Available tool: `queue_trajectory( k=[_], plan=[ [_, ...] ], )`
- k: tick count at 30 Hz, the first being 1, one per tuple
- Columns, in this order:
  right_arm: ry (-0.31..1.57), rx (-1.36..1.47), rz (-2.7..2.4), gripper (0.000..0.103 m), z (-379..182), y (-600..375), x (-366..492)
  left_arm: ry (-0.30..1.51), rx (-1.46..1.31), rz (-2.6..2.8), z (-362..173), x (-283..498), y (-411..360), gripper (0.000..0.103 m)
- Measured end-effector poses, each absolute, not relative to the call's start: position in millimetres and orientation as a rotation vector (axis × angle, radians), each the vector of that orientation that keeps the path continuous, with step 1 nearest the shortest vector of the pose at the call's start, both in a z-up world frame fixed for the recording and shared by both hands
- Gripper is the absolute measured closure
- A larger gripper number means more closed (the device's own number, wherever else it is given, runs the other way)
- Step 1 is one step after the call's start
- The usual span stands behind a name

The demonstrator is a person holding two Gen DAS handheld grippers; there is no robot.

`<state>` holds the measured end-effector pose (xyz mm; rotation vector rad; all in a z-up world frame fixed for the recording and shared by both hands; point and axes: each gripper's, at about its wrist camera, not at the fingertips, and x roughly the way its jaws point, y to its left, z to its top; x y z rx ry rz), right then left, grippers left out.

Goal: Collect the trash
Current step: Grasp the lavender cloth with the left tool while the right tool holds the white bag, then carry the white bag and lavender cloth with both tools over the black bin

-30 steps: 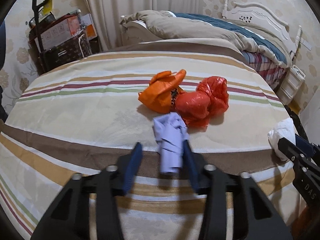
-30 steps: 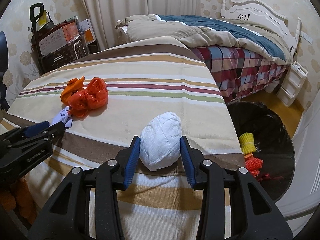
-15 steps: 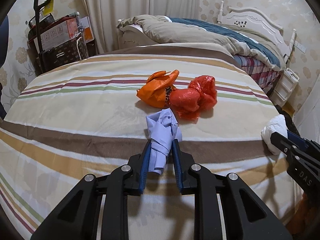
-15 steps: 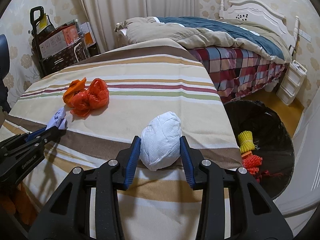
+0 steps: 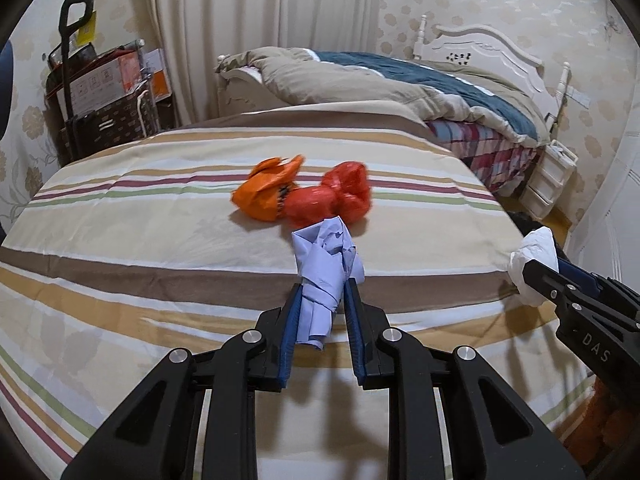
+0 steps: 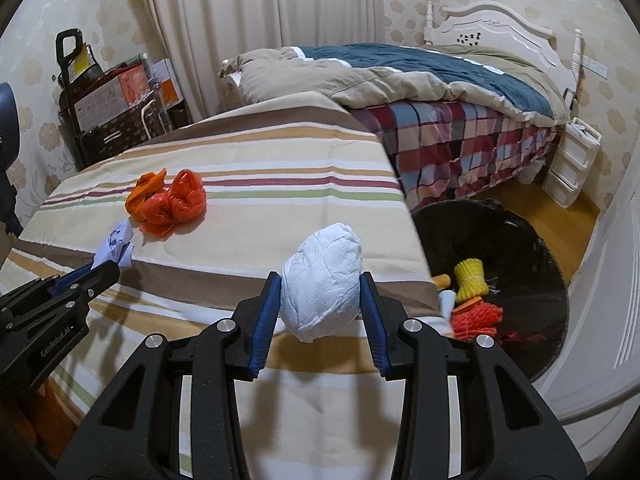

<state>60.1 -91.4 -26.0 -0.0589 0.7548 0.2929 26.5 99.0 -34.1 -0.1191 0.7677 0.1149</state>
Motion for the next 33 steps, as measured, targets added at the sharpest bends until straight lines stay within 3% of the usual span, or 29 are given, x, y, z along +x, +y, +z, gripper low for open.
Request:
queue_trajectory(
  k=[33],
  plan=[
    [0.706, 0.054, 0.066, 0.064, -14.2, -217.5, 81.5, 0.713, 0.034, -0.163, -20.2, 85.1, -45.5, 0.079]
  ],
)
